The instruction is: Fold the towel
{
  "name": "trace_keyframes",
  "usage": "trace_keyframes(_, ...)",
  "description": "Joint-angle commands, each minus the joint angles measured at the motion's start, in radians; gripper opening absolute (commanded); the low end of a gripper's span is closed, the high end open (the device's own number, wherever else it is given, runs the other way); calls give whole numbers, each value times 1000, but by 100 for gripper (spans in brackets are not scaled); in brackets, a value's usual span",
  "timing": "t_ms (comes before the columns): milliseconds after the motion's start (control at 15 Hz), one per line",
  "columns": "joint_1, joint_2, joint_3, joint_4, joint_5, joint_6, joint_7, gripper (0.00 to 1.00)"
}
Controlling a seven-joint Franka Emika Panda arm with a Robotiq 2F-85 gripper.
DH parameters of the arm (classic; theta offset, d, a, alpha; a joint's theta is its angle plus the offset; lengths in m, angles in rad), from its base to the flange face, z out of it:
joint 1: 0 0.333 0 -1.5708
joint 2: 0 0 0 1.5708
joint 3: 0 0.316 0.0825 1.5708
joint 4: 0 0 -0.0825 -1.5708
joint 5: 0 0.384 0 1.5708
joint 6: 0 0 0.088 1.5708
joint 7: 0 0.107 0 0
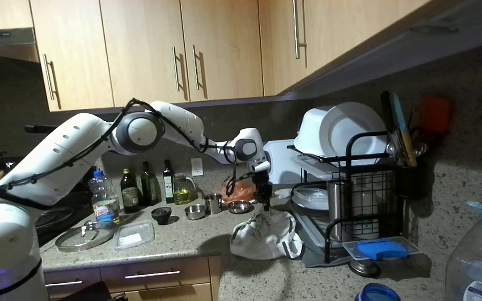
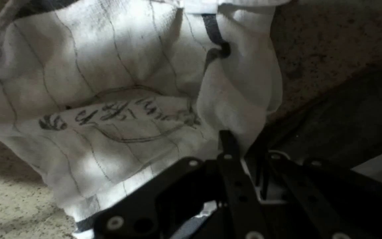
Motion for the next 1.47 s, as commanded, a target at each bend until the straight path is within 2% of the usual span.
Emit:
trace_keyframes(0,5,44,2,56,-7,-55,-18,48)
trace_keyframes(267,27,33,0,20,-19,-38,-18,77)
trace_keyframes(467,57,-24,0,-65,-52,2,-23,99)
trace_keyframes(800,105,-166,1,-275,-105,81,-16,100)
trace_keyframes(1067,131,-301,-2,-451,-154,58,12,100)
trace_keyframes(1267,120,-400,11,-573,-172,58,9,100)
trace_keyframes(1333,109,-293,19,-441,-160,38,5,100)
trace_keyframes(1400,107,-323,21,-478,-162,38,5,100)
